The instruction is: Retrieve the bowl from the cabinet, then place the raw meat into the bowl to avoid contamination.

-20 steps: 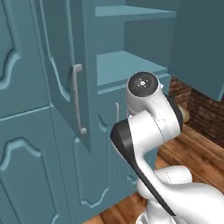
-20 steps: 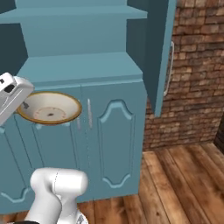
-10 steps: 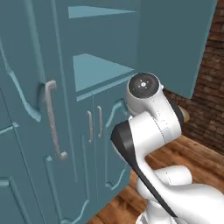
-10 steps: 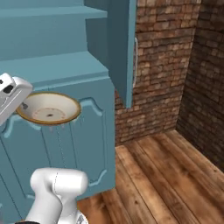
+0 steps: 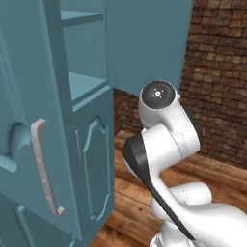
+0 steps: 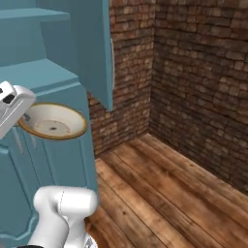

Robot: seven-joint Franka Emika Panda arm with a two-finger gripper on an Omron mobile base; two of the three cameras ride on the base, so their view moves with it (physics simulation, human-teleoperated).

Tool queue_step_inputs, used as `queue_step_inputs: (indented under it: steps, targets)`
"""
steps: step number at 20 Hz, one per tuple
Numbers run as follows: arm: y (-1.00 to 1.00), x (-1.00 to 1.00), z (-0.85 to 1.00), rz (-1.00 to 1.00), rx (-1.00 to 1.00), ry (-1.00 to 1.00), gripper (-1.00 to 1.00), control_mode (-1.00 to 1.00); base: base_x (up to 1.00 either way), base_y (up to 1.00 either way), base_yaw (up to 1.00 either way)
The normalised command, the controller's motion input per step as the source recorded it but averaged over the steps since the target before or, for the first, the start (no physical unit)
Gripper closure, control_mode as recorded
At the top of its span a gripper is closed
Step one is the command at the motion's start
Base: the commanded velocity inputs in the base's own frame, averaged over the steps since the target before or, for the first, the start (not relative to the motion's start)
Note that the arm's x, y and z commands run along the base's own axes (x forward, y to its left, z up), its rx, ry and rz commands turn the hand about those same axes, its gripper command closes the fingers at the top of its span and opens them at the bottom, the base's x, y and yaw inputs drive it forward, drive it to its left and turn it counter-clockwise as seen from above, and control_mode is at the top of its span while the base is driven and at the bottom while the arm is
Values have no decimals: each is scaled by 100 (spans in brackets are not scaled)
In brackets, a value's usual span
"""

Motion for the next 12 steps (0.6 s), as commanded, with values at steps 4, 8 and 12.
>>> queue_step_inputs:
  steps: [4, 8, 12]
  targets:
    - [0, 0, 0, 0, 0, 0, 100, 100, -5, -18, -39]
    - [0, 0, 0, 0, 0, 0, 100, 100, -9, -24, -36]
    - [0, 0, 0, 0, 0, 0, 100, 100, -13, -38, -32]
